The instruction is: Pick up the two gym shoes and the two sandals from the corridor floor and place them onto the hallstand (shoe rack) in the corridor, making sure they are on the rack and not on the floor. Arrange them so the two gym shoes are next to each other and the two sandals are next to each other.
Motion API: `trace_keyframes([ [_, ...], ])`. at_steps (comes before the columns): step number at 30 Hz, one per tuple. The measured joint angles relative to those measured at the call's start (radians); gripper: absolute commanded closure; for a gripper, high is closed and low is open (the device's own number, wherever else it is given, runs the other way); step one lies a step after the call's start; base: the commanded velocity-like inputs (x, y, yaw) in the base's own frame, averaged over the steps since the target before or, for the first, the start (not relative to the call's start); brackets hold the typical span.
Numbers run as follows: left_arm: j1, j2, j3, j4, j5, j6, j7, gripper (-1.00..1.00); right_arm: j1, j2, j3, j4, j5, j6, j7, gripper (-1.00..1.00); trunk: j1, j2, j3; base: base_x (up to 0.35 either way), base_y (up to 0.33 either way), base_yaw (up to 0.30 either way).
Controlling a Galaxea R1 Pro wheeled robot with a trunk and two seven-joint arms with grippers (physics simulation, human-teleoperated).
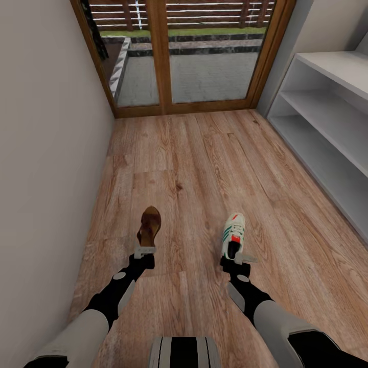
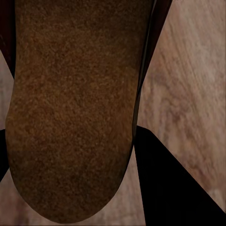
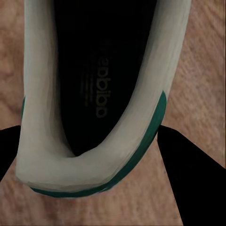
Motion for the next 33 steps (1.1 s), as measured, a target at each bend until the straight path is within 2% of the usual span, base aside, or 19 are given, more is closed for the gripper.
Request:
trace_keyframes([
  [2, 0.000, -0.001, -0.004, -0.007, 0.001, -0.001, -0.001, 1.00, 0.001, -0.012, -0.004, 0.001, 0.000, 0.004, -0.004, 1.00, 0.000, 0.000, 0.000, 0.000, 0.000, 0.000],
  [12, 0.000, -0.002, -0.005, -0.011, 0.001, -0.001, -0.001, 1.00, 0.001, -0.036, 0.001, -0.001, 0.019, 0.004, -0.005, 1.00, 0.000, 0.000, 0.000, -0.012, 0.000, 0.000],
  [24, 0.000, -0.012, -0.007, -0.011, 0.001, -0.001, -0.001, 1.00, 0.001, -0.038, 0.001, -0.001, 0.022, 0.002, -0.005, 1.00, 0.000, 0.000, 0.000, -0.204, 0.000, 0.000],
  [33, 0.000, -0.015, -0.007, -0.029, 0.002, 0.000, -0.002, 1.00, 0.001, -0.038, 0.002, 0.000, 0.022, 0.002, -0.005, 1.00, 0.000, 0.000, 0.000, -0.038, 0.000, 0.000],
])
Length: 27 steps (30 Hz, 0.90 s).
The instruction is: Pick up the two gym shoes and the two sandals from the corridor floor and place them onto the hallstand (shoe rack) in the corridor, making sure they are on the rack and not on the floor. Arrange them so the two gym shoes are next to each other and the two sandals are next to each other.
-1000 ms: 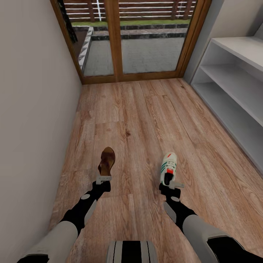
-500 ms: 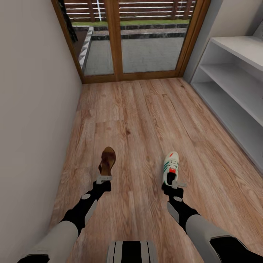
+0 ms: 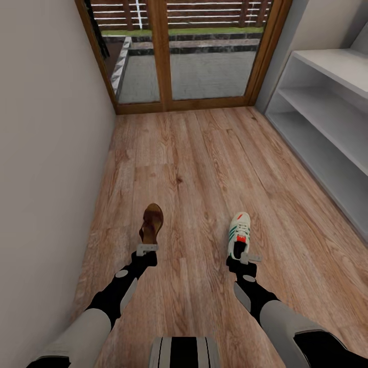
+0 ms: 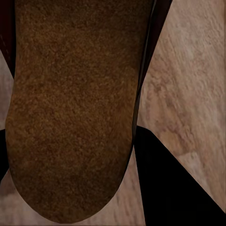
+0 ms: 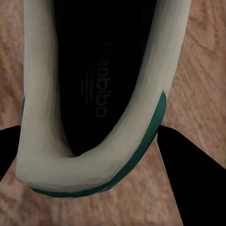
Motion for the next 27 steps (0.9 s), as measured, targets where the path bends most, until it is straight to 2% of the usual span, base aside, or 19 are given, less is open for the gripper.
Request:
trace_keyframes([
  [12, 0.000, -0.009, 0.000, -0.010, 0.000, 0.000, -0.001, 1.00, 0.000, 0.000, 0.000, 0.000, 0.000, 0.000, 0.000, 1.00, 0.000, 0.000, 0.000, -0.002, 0.000, 0.000],
  [27, 0.000, -0.011, 0.000, -0.010, 0.000, 0.002, -0.001, 1.00, 0.000, 0.000, 0.000, 0.000, 0.001, 0.000, 0.000, 1.00, -0.007, 0.003, 0.058, 0.000, 0.000, 0.000],
])
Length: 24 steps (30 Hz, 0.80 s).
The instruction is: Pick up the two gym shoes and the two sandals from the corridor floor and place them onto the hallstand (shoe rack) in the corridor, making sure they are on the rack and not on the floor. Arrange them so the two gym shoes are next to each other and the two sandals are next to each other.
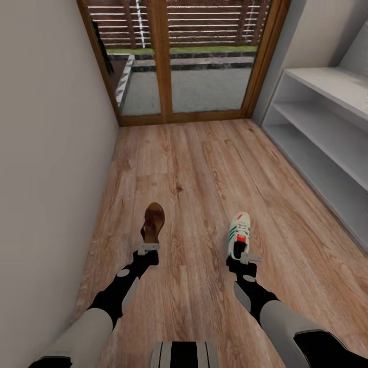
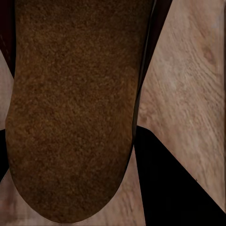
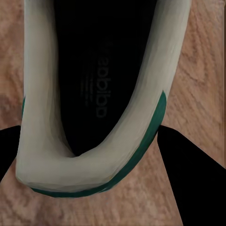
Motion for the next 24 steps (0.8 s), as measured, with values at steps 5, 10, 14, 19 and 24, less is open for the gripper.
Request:
trace_keyframes([
  [5, 0.000, -0.002, 0.000, 0.000, 0.000, 0.001, 0.000, 1.00, 0.000, 0.000, 0.000, 0.000, 0.000, 0.000, 0.000, 1.00, -0.002, 0.001, 0.019, 0.000, 0.000, 0.000],
  [10, 0.000, -0.003, -0.001, 0.000, 0.000, 0.003, 0.000, 1.00, 0.000, 0.000, 0.000, 0.003, 0.003, 0.001, 0.000, 1.00, -0.004, 0.002, 0.039, 0.000, 0.000, 0.000],
  [14, 0.000, -0.003, -0.001, 0.001, 0.000, 0.004, 0.000, 1.00, 0.000, 0.000, 0.000, 0.005, 0.006, 0.001, 0.000, 1.00, -0.006, 0.003, 0.054, 0.000, 0.000, 0.000],
  [19, 0.000, -0.003, 0.000, 0.003, 0.000, 0.005, 0.001, 1.00, 0.000, 0.000, 0.000, 0.012, 0.008, 0.002, 0.000, 1.00, -0.009, 0.004, 0.074, 0.000, 0.000, 0.000],
  [24, 0.000, -0.004, -0.001, 0.006, 0.000, 0.006, 0.001, 1.00, 0.000, 0.000, -0.001, 0.013, 0.008, 0.003, 0.000, 1.00, -0.011, 0.006, 0.093, 0.000, 0.000, 0.000],
])
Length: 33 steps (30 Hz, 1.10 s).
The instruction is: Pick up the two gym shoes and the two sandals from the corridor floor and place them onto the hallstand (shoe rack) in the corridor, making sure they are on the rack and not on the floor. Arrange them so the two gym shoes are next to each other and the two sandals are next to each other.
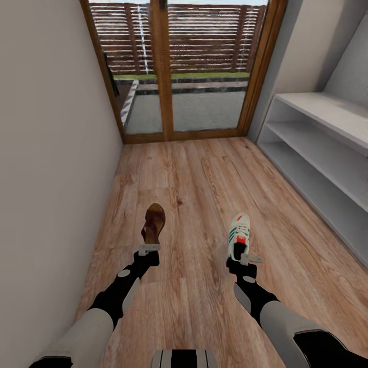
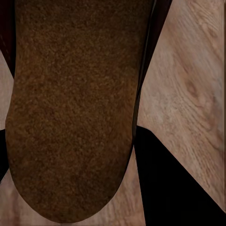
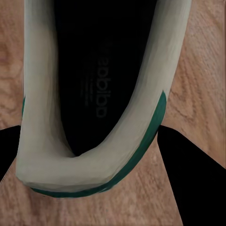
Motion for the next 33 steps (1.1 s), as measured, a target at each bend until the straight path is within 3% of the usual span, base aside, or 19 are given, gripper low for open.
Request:
trace_keyframes([
  [19, 0.000, -0.026, 0.000, 0.005, -0.001, 0.000, 0.002, 1.00, 0.000, 0.000, 0.000, 0.001, 0.000, 0.000, 0.000, 1.00, -0.009, 0.004, 0.088, 0.000, 0.000, 0.000],
  [27, 0.000, -0.026, 0.002, 0.005, -0.001, -0.005, 0.001, 1.00, 0.000, 0.000, -0.001, 0.001, -0.001, 0.000, 0.000, 1.00, -0.009, 0.005, 0.097, 0.011, 0.000, 0.000],
  [33, 0.000, -0.026, 0.003, 0.006, -0.003, -0.005, 0.000, 1.00, 0.000, 0.000, -0.001, 0.002, -0.001, 0.000, 0.000, 1.00, -0.009, 0.005, 0.098, 0.225, 0.000, 0.000],
])
